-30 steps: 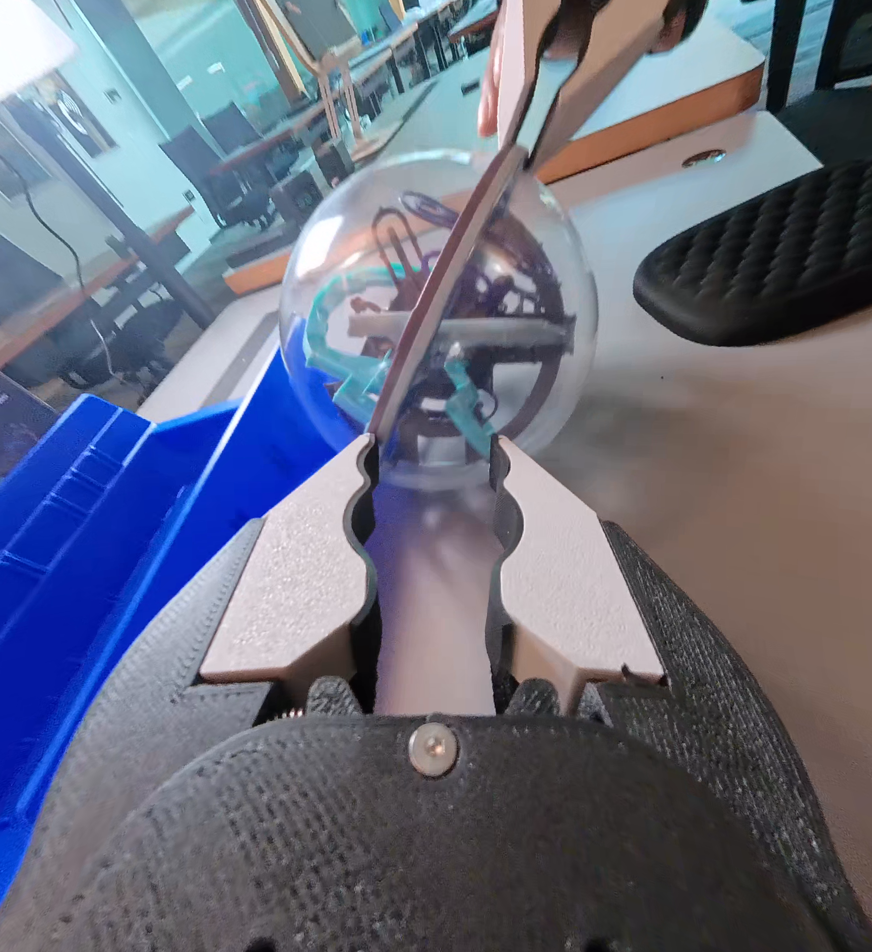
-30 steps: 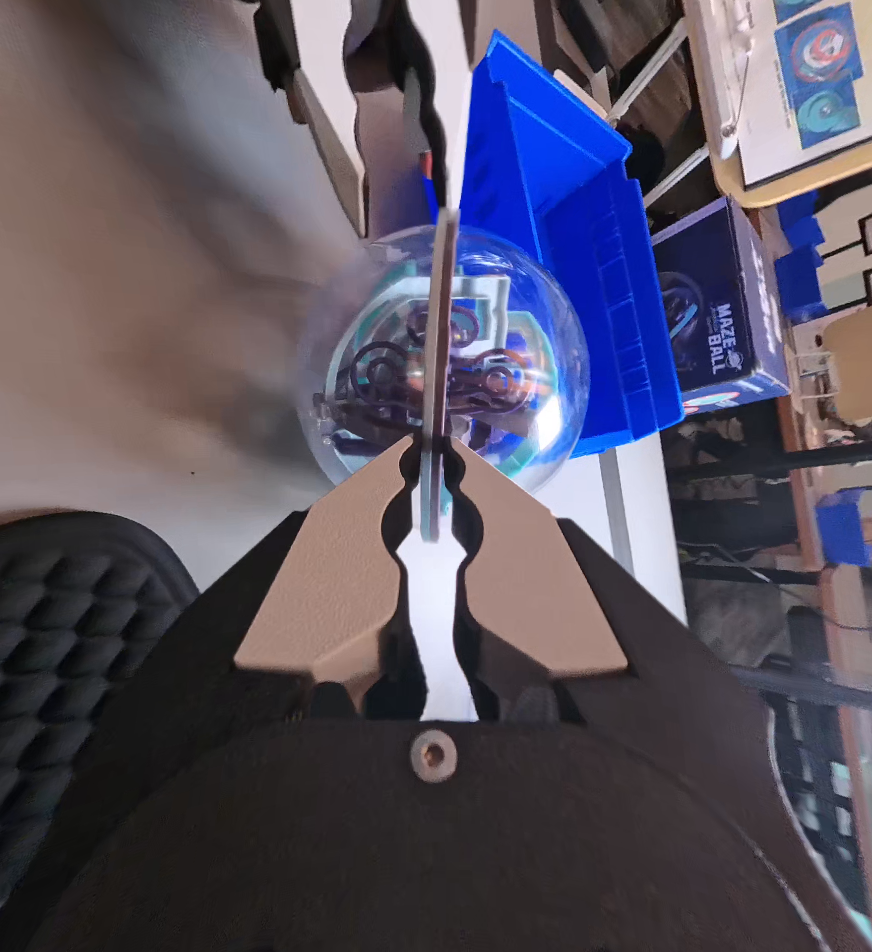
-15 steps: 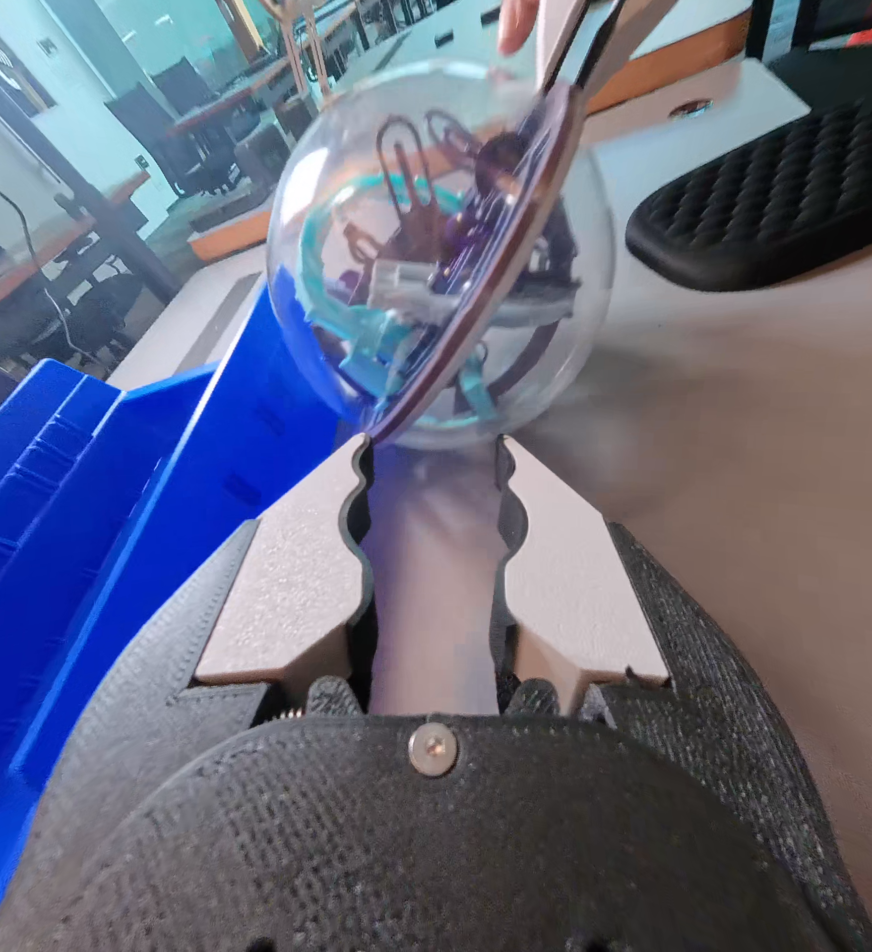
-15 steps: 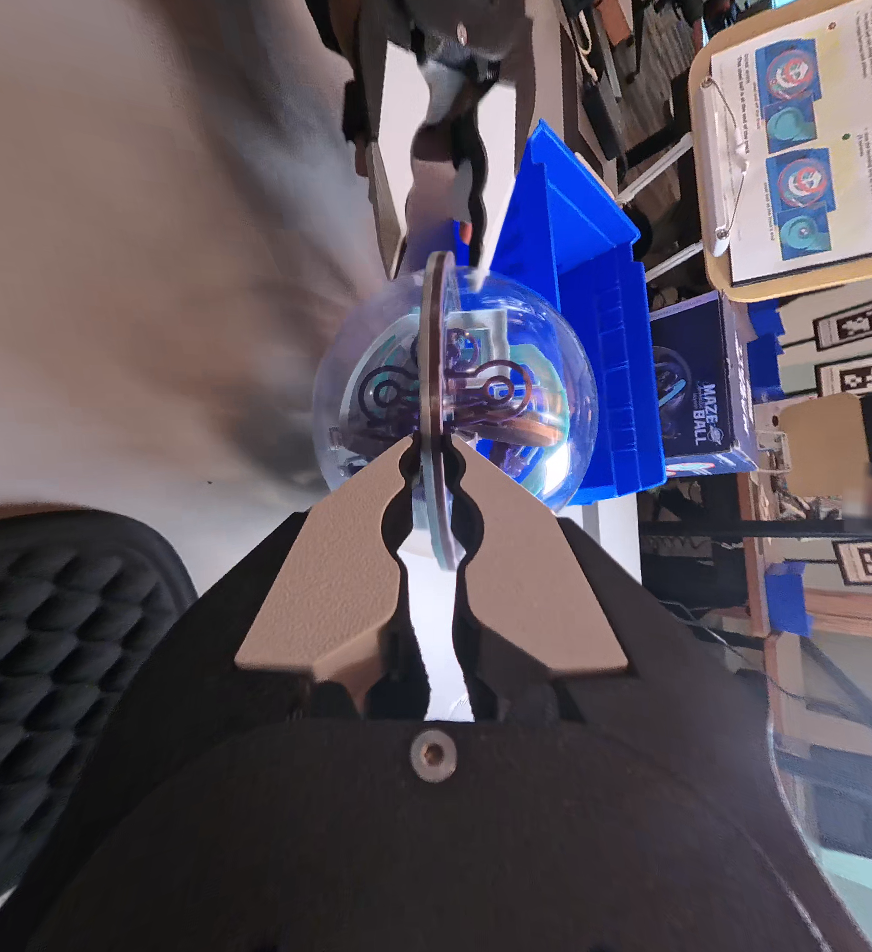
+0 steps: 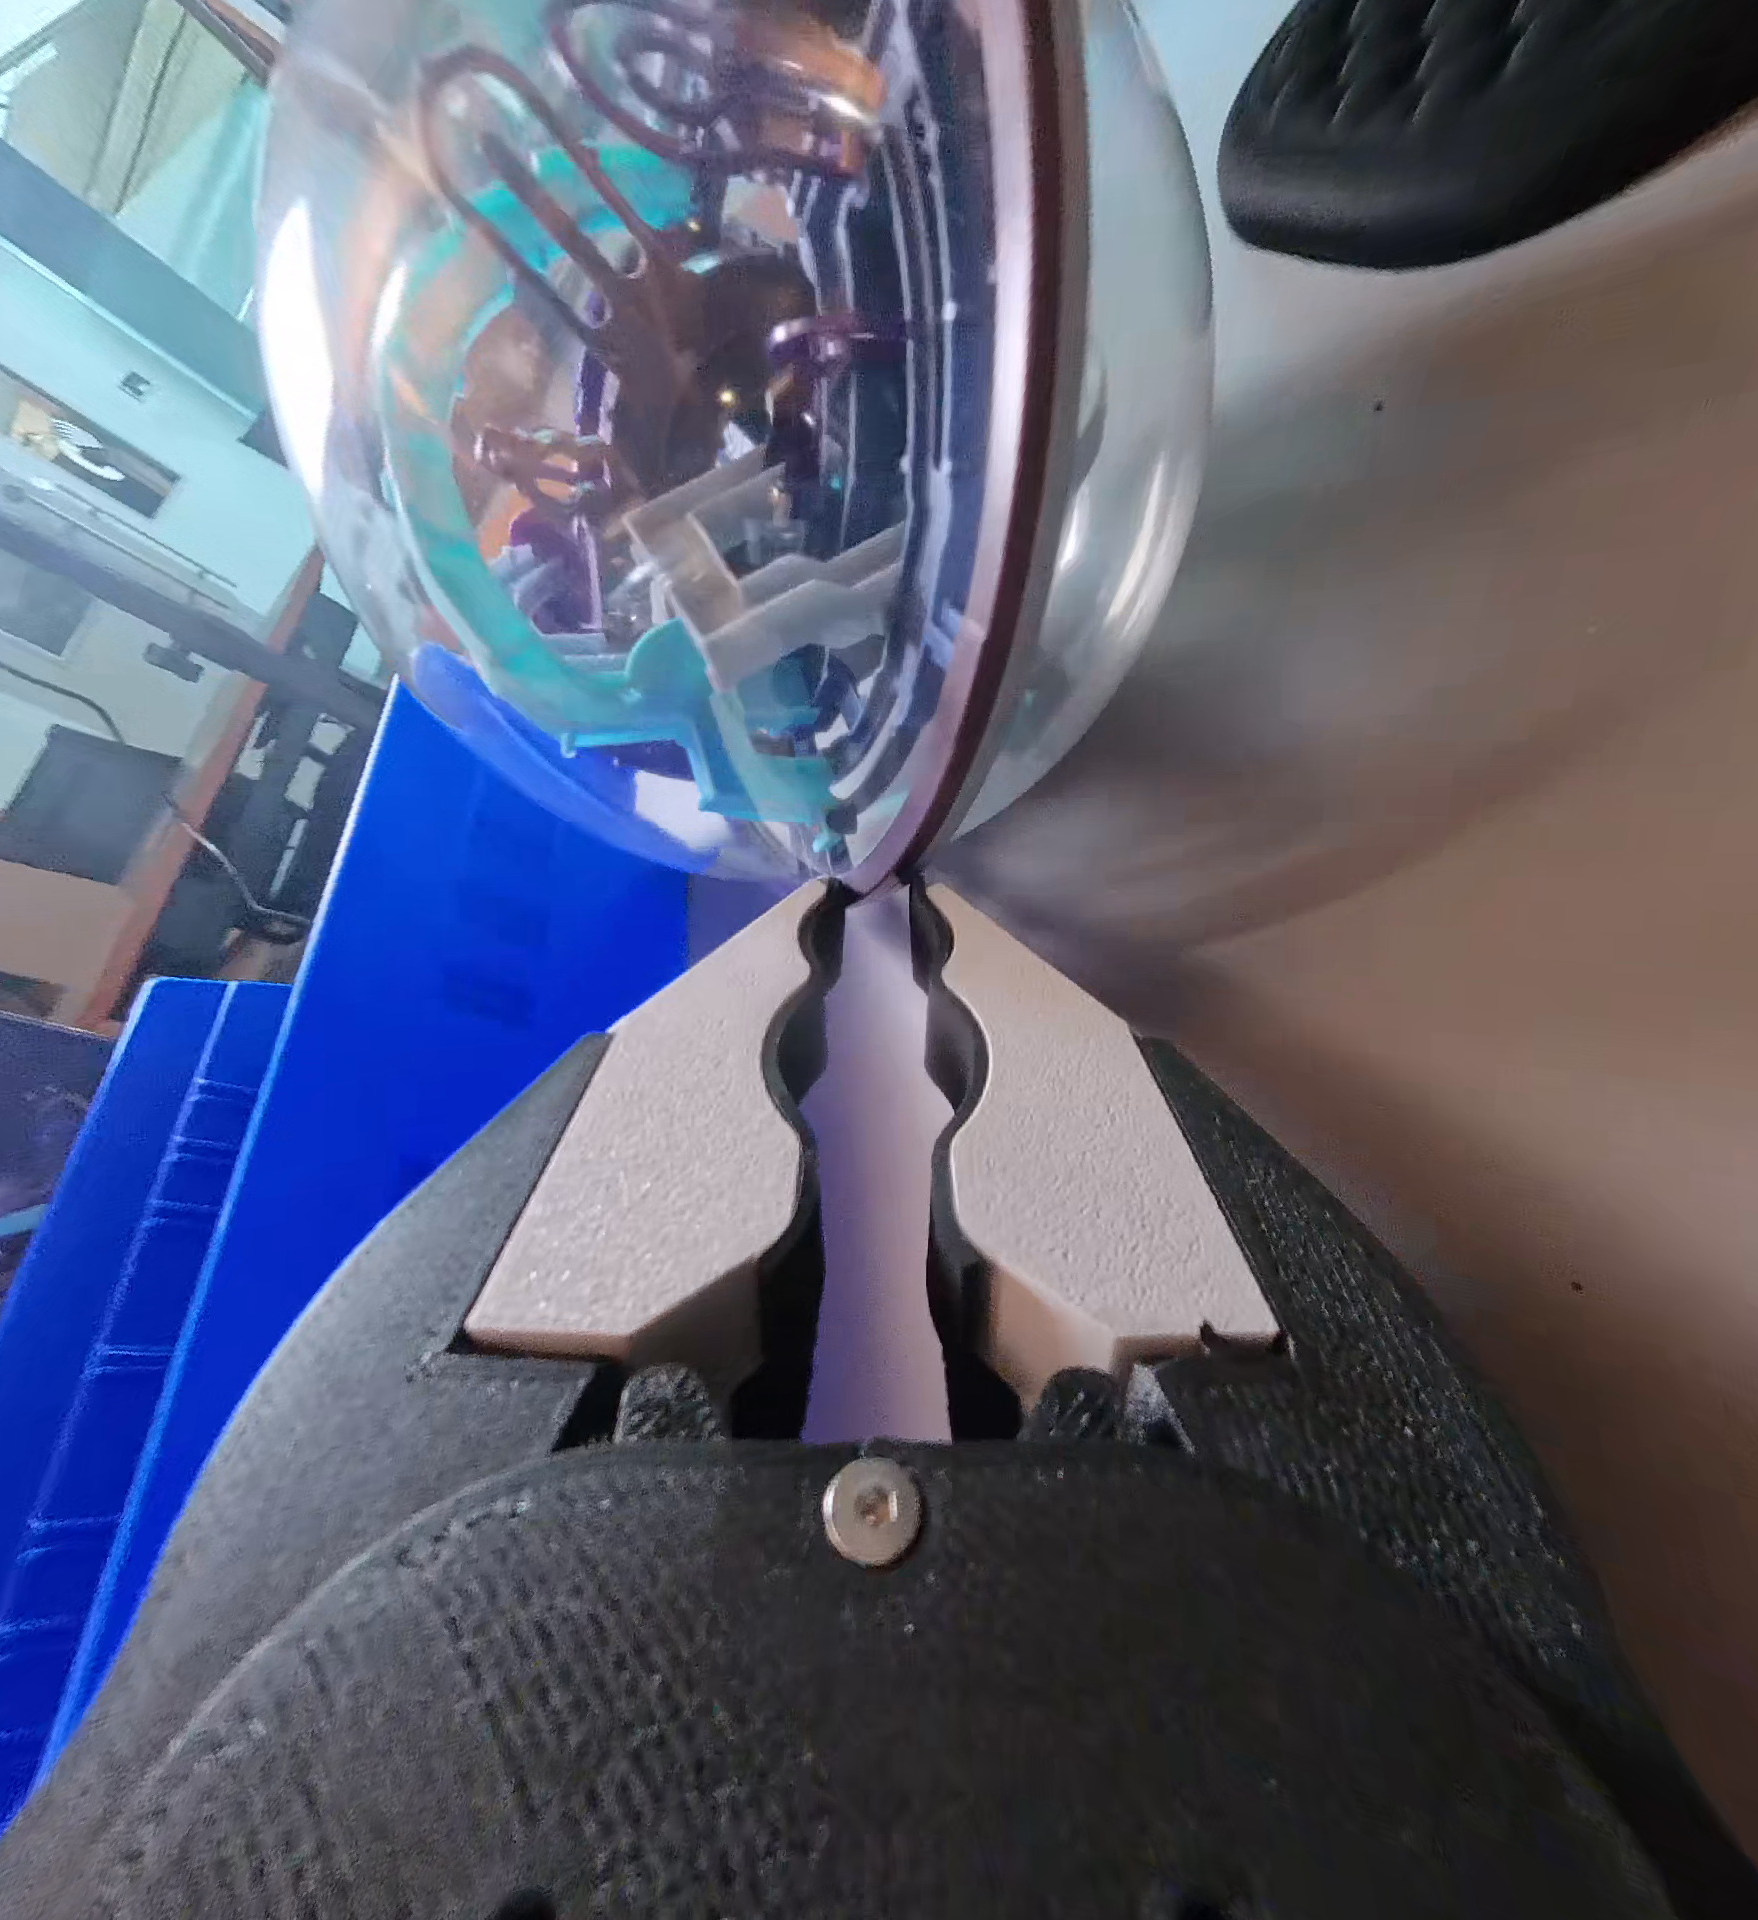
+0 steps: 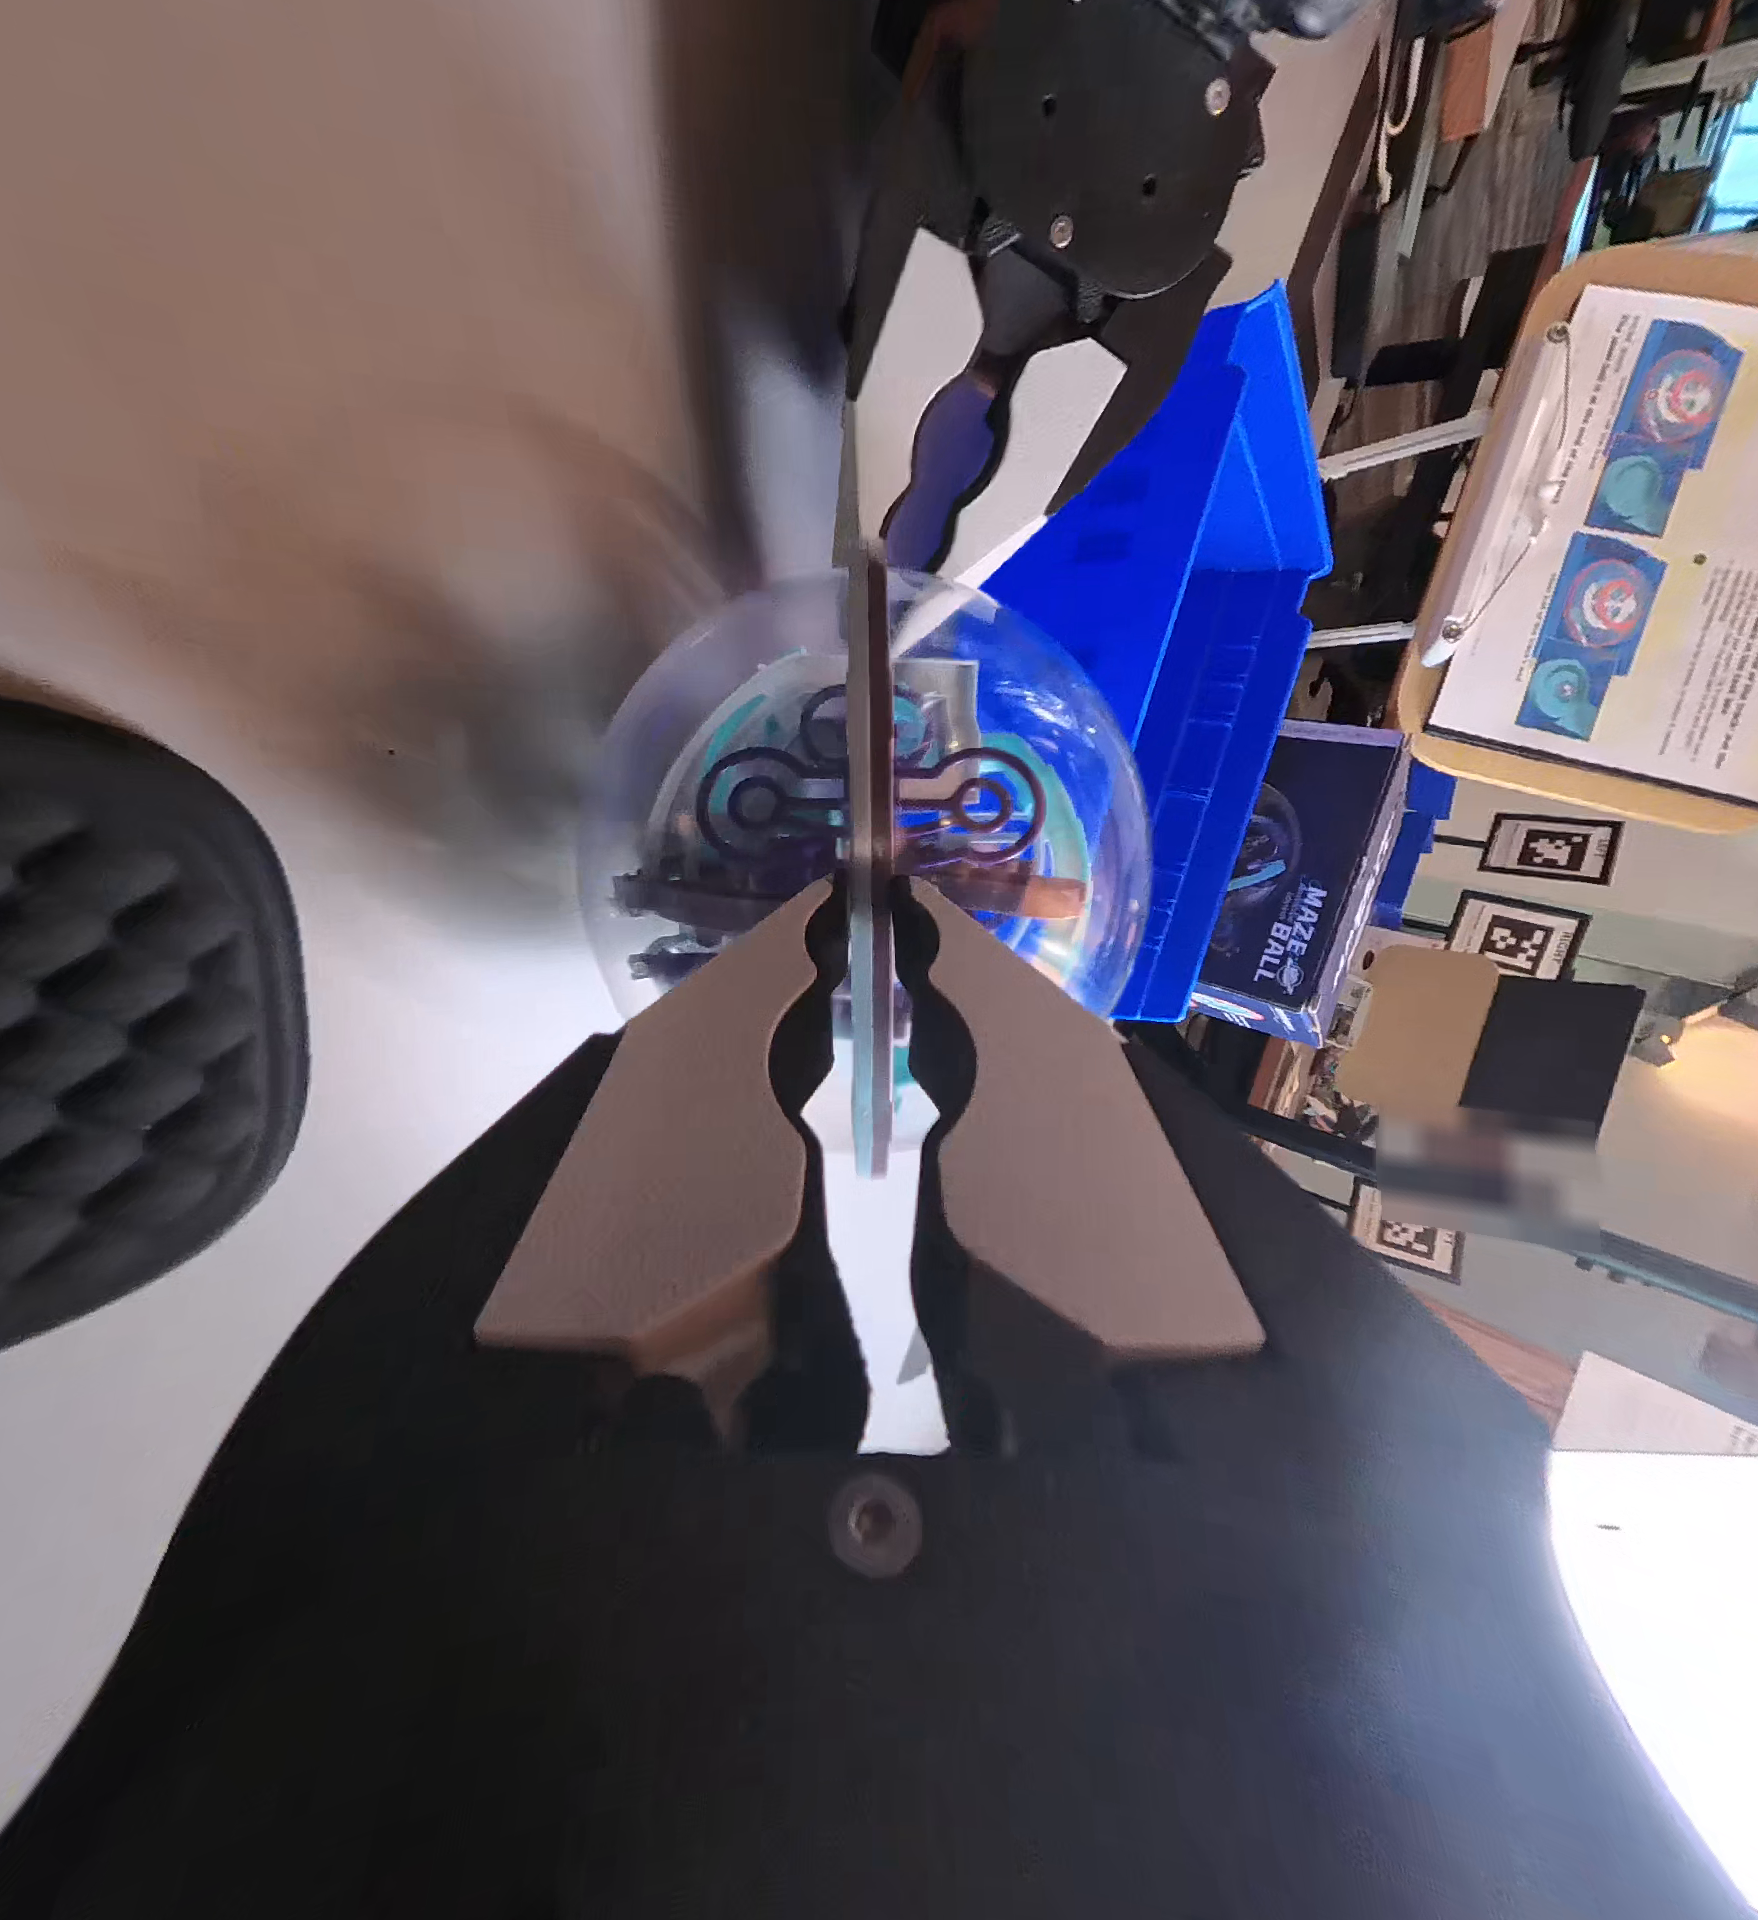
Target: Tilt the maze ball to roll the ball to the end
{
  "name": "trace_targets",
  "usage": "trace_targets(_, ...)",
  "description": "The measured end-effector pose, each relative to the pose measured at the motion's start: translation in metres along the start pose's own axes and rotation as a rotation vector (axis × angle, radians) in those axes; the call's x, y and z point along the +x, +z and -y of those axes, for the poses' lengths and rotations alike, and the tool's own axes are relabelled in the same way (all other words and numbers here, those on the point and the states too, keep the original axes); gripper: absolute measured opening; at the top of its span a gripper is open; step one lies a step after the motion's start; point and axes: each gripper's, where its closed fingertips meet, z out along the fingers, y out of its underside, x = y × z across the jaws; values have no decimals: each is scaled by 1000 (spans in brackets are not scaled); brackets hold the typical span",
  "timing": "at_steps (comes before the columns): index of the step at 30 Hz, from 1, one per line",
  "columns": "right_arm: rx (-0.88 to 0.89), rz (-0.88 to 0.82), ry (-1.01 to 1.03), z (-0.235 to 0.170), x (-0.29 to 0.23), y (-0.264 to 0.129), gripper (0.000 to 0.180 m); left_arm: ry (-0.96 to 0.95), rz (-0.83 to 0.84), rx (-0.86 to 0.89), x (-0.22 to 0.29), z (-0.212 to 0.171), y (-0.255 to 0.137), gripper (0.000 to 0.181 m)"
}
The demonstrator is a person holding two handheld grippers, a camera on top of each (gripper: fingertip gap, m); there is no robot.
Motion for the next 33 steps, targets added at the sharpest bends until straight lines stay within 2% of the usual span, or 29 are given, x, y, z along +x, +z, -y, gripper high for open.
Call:
trace_targets(5,-19,-5,-5,-3,16,-5,6,20,-6,15,6,7,3,8)
trace_targets(11,12,-80,88,-6,55,-21,6,-52,31,115,-12,30,-23,6)
trace_targets(15,-20,-162,23,-7,88,-35,6,-36,147,171,-37,52,-50,6)
trace_targets(23,-58,-434,-124,11,169,-74,6,122,478,229,-111,102,-119,6)
trace_targets(33,62,-791,-134,46,233,-118,6,369,746,303,-157,183,-219,7)
